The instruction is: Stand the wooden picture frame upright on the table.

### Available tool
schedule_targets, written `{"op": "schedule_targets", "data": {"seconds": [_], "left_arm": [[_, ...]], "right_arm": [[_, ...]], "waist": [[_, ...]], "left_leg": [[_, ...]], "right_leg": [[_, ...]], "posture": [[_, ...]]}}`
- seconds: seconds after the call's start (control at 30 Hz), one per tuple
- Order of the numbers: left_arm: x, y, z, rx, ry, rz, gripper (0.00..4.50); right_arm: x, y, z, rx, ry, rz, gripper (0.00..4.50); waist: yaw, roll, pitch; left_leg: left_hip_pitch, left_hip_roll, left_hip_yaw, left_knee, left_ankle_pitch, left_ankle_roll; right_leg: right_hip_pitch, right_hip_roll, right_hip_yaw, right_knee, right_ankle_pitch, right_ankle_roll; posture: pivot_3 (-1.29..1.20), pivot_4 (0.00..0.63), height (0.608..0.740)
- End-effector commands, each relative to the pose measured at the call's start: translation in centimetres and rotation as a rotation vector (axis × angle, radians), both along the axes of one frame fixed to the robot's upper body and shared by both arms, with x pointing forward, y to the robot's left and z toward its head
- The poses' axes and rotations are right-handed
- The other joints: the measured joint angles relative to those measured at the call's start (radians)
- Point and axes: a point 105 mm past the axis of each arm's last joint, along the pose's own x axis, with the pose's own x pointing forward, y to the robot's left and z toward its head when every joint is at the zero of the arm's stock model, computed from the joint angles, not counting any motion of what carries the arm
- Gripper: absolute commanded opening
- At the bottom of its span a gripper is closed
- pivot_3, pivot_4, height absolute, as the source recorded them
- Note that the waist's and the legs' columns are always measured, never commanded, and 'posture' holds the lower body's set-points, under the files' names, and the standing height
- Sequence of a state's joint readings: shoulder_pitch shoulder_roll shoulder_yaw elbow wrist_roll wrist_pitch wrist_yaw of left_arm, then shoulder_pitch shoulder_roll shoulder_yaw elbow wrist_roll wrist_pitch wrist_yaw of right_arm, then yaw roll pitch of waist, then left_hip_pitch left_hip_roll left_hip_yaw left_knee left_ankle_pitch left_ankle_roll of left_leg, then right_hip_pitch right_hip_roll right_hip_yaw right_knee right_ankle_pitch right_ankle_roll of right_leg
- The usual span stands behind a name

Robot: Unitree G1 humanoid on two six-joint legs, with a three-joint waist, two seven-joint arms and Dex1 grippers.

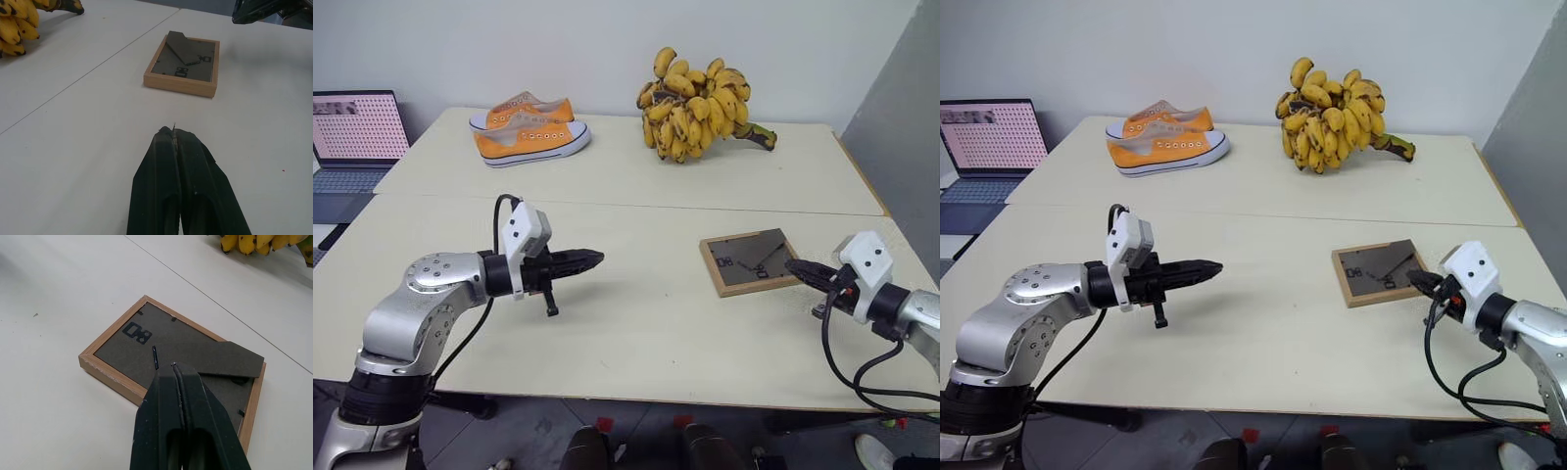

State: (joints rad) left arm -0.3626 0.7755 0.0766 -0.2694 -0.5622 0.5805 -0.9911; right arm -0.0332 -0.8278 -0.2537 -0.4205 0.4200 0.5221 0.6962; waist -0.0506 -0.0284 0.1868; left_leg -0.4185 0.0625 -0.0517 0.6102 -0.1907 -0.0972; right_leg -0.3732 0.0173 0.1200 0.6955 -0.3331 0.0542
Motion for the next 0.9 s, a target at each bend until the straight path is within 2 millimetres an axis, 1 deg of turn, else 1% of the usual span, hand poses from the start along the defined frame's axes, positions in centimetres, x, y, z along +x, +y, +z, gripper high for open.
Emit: {"op": "schedule_targets", "data": {"seconds": [0.03,0.27,0.73,0.9], "left_arm": [[0.0,-0.4,0.8,-0.008,-0.039,0.001,0.06],[0.2,-0.8,0.5,0.003,-0.038,-0.002,0.06],[0.9,-1.5,0.8,-0.002,-0.044,-0.027,0.06],[1.5,-1.8,0.7,-0.003,-0.046,-0.03,0.06]], "right_arm": [[-0.1,0.3,1.4,0.009,-0.05,-0.005,0.0],[-0.1,-0.1,1.0,0.007,-0.048,-0.043,0.0],[-0.4,0.2,0.6,0.034,-0.054,-0.068,0.0],[-0.3,0.0,0.3,0.039,-0.058,-0.092,0.0]], "waist": [[0.0,0.0,0.0],[0.0,0.0,0.0],[0.0,0.0,0.0],[0.0,0.0,0.0]], "left_leg": [[0.0,0.0,0.0,0.0,0.0,0.0],[0.0,0.0,0.0,0.0,0.0,0.0],[0.0,0.0,0.0,0.0,0.0,0.0],[0.0,0.0,0.0,0.0,0.0,0.0]], "right_leg": [[0.0,0.0,0.0,0.0,0.0,0.0],[0.0,0.0,0.0,0.0,0.0,0.0],[0.0,0.0,0.0,0.001,0.001,-0.001],[0.0,0.0,0.0,0.001,0.0,-0.001]], "posture": [[0.0,0.15,0.74],[0.0,0.15,0.74],[0.0,0.15,0.74],[0.0,0.15,0.74]]}}
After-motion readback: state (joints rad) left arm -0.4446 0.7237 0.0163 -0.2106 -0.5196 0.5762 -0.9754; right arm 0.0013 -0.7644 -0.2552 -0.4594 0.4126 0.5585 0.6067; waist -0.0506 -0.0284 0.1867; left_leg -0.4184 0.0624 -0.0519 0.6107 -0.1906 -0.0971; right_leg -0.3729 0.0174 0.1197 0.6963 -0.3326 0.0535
